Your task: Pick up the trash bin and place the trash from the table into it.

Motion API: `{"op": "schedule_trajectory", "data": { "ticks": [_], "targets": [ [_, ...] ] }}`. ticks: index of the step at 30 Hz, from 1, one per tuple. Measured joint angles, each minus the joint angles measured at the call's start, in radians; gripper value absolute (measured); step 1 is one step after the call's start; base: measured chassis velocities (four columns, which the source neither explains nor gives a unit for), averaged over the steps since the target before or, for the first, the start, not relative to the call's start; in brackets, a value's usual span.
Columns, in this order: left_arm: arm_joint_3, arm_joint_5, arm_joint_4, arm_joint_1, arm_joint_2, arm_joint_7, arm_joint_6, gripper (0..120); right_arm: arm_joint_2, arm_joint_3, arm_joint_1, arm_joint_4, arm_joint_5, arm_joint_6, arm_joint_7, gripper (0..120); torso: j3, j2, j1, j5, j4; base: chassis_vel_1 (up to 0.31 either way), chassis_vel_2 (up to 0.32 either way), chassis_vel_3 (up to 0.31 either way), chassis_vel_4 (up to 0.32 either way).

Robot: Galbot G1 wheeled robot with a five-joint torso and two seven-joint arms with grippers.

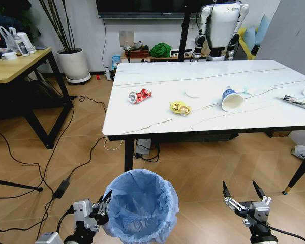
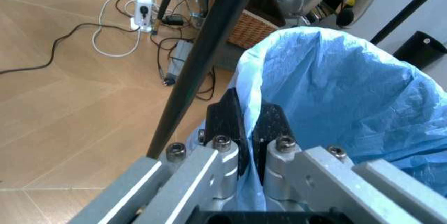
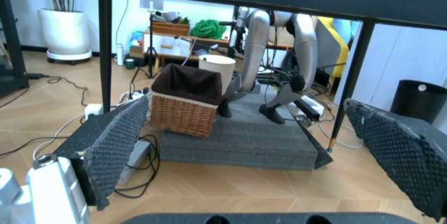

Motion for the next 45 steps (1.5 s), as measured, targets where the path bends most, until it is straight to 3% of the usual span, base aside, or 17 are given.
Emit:
{"op": "schedule_trajectory", "data": {
  "ticks": [45],
  "targets": [
    [0.010, 0.022, 0.005, -0.004, -0.006, 0.007, 0.000, 0, 0.000, 0.004, -0.008, 0.015, 0.005, 0.001, 0.002, 100, 0.112, 0.194, 0.083, 0.0000, 0.0000, 0.000, 0.000, 0.000, 0.000]
  ]
}}
